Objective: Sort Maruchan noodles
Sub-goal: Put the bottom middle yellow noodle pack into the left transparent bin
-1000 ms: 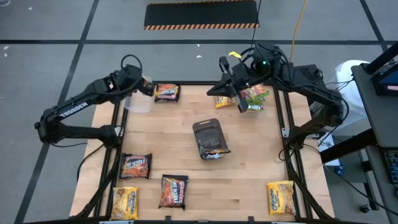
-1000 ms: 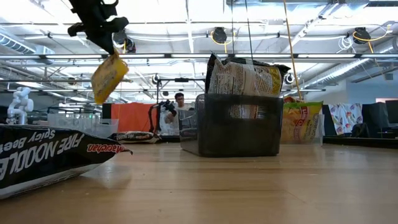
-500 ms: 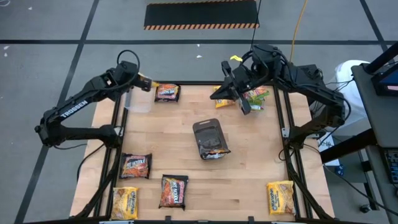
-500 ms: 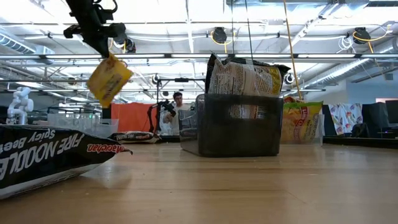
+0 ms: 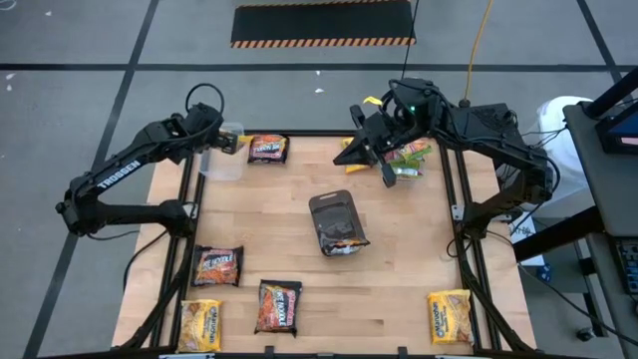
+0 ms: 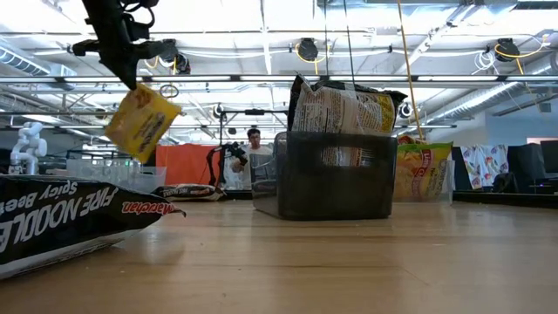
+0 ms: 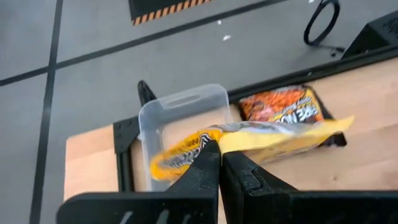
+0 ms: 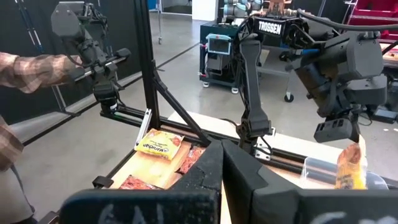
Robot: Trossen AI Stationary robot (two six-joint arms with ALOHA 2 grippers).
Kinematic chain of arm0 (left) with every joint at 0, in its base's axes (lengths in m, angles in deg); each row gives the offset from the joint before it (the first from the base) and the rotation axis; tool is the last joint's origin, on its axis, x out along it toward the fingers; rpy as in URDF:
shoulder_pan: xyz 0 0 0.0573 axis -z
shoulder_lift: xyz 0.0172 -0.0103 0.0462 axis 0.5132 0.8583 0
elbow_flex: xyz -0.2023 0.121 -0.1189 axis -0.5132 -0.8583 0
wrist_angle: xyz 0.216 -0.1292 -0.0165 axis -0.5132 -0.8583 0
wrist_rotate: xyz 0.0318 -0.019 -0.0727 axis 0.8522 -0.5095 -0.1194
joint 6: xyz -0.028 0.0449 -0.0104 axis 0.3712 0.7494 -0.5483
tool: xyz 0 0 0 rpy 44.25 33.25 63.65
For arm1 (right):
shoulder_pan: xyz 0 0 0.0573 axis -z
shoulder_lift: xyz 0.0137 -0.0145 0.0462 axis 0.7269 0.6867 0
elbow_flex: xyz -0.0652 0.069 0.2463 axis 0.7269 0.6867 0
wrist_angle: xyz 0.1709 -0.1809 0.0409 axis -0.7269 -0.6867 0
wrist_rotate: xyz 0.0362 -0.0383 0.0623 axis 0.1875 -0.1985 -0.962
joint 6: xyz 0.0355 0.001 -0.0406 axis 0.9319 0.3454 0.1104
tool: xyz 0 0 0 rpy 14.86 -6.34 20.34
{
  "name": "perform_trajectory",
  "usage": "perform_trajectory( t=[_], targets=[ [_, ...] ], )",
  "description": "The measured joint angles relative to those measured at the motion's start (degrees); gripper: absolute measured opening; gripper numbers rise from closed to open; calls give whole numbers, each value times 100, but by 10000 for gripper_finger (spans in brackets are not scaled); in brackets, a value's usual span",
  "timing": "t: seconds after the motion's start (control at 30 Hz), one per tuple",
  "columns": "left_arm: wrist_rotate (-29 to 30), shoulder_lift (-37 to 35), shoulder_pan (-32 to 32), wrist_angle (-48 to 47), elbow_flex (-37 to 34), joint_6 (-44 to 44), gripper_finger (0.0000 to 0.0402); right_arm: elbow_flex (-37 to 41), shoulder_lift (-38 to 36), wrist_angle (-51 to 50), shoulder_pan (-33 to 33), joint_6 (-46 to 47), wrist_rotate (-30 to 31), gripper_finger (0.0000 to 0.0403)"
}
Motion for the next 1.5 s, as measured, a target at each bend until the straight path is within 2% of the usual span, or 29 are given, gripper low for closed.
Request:
perform_trajectory(
  t=[0.23,0.6,0.9,1.2,1.5],
  targets=[
    [0,0,0,-85,0,-19,0,2,0,99,0,0,0,0],
    [-93,2,0,-1035,-147,-573,0,2,0,194,0,0,0,0],
    [-507,2,0,-972,-568,-576,0,2,0,214,0,0,0,0],
    [-1205,2,108,-240,-1190,-497,0,2,0,214,0,0,0,0],
    [-1292,2,279,-474,-1357,-814,0,2,0,214,0,0,0,0]
  ],
)
